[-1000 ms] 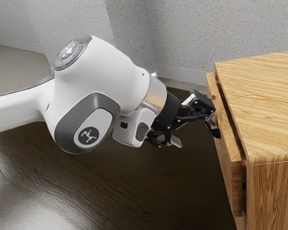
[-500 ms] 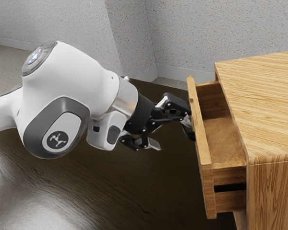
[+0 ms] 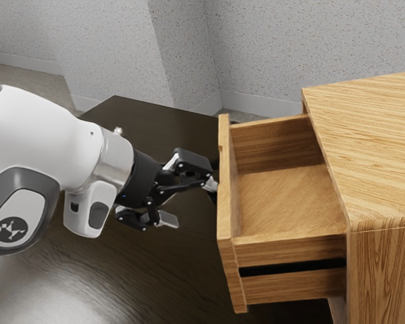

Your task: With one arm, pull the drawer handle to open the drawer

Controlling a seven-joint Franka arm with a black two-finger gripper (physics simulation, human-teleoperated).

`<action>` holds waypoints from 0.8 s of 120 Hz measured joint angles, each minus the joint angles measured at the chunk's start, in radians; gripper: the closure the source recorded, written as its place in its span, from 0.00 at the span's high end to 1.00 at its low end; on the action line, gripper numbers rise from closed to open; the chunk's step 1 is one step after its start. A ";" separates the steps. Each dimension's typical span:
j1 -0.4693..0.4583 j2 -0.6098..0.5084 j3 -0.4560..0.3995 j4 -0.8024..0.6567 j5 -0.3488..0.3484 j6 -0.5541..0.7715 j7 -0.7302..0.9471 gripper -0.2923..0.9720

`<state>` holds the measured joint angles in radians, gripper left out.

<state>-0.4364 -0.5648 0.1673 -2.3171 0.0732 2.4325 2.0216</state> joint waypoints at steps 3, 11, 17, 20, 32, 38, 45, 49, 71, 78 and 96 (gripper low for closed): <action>0.002 -0.011 0.000 -0.008 -0.001 0.000 0.000 0.74; 0.011 -0.038 -0.001 -0.030 -0.002 0.000 0.001 0.73; 0.017 -0.055 -0.001 -0.043 -0.003 0.000 0.001 0.73; 0.020 -0.063 -0.001 -0.049 -0.003 0.000 0.001 0.73; 0.030 -0.089 0.000 -0.071 -0.005 0.000 0.002 0.73; 0.034 -0.102 0.000 -0.081 -0.006 0.001 0.003 0.73; 0.037 -0.116 0.000 -0.087 -0.007 0.001 0.004 0.69; 0.037 -0.124 0.000 -0.088 -0.006 0.000 0.004 0.66; 0.038 -0.169 -0.013 -0.070 -0.001 -0.003 0.005 0.67; 0.043 -0.180 -0.028 -0.057 0.001 -0.004 0.004 0.69; 0.053 -0.158 -0.048 0.064 0.003 -0.056 -0.009 0.73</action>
<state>-0.3830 -0.7227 0.1195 -2.2529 0.0758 2.3769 2.0122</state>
